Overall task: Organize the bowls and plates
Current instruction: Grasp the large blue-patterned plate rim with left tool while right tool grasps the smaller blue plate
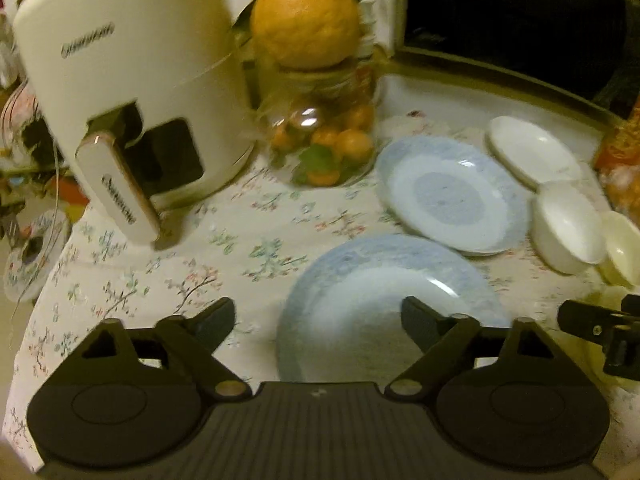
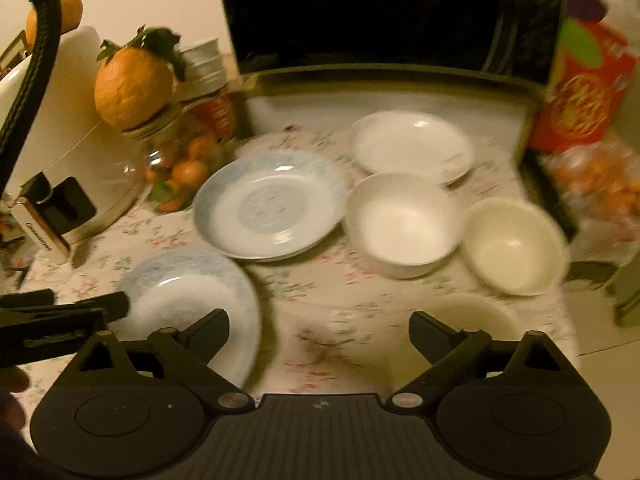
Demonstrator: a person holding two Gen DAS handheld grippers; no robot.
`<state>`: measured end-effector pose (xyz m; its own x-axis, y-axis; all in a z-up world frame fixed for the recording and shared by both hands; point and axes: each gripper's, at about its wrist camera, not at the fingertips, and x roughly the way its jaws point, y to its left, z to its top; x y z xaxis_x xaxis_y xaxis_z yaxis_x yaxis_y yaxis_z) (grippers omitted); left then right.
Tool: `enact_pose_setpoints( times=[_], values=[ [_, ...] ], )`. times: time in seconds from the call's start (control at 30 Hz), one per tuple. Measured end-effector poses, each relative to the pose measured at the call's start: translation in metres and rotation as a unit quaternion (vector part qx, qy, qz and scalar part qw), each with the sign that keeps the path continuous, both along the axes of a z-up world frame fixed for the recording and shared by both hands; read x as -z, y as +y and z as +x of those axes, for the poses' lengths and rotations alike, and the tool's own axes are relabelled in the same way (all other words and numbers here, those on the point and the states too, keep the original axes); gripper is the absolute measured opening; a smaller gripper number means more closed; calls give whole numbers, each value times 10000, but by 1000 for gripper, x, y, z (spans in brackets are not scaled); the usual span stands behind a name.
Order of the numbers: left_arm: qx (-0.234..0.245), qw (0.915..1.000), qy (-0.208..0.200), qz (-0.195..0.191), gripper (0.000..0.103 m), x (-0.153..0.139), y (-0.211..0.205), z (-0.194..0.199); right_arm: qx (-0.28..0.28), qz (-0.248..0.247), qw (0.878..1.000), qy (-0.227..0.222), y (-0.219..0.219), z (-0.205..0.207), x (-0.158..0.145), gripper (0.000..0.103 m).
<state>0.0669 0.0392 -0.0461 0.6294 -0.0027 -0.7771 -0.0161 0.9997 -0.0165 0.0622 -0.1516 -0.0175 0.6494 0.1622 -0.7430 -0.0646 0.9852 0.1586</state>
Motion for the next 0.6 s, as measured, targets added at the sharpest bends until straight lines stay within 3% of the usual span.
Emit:
enact_pose_setpoints(
  times=[0.2, 0.33, 0.5, 0.6],
  values=[
    [-325, 9971, 523, -453, 59, 22, 22, 11, -114, 291, 9988, 387, 13, 25, 24, 80],
    [-319, 9968, 600, -420, 53, 32, 25, 13, -246, 382, 9955, 830, 19, 30, 43, 73],
    [-330, 9928, 966, -623, 42, 48, 29, 16, -243, 347, 9933, 1072, 26, 34, 57, 71],
    [-211, 9936, 911, -626, 38, 51, 27, 13, -257, 489, 9902, 1282, 30, 34, 68, 61]
  ],
)
